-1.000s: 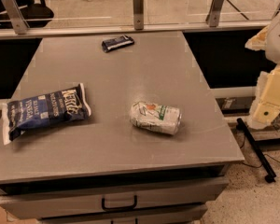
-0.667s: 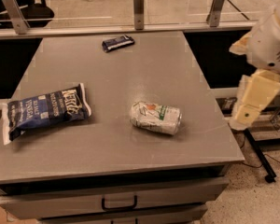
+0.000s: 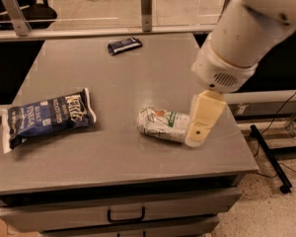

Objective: Place 7up can upright

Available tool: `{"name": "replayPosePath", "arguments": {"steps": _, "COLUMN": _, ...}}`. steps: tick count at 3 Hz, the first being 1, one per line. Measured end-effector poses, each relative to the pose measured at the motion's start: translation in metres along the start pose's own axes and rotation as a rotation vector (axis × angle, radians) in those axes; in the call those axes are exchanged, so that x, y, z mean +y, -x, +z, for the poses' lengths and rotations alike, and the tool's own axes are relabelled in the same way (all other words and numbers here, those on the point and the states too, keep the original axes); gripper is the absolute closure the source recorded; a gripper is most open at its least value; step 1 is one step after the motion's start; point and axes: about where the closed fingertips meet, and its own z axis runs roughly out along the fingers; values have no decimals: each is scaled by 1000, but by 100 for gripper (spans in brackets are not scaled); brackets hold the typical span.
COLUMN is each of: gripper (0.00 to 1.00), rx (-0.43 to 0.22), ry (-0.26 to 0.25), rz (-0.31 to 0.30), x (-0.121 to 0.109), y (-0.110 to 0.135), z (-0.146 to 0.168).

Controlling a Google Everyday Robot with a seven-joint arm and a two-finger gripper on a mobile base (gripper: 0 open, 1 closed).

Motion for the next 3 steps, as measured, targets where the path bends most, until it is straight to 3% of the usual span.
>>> {"name": "replayPosePath", "arguments": {"steps": 1, "gripper": 0, "rx": -3, "ry": 20, "rz": 7, "x": 6, "y": 25, "z": 27}}
{"name": "replayPosePath", "arguments": {"steps": 3, "gripper": 0, "rx": 37, "ry": 9, "rz": 47, "x": 14, "y": 57, "z": 77}}
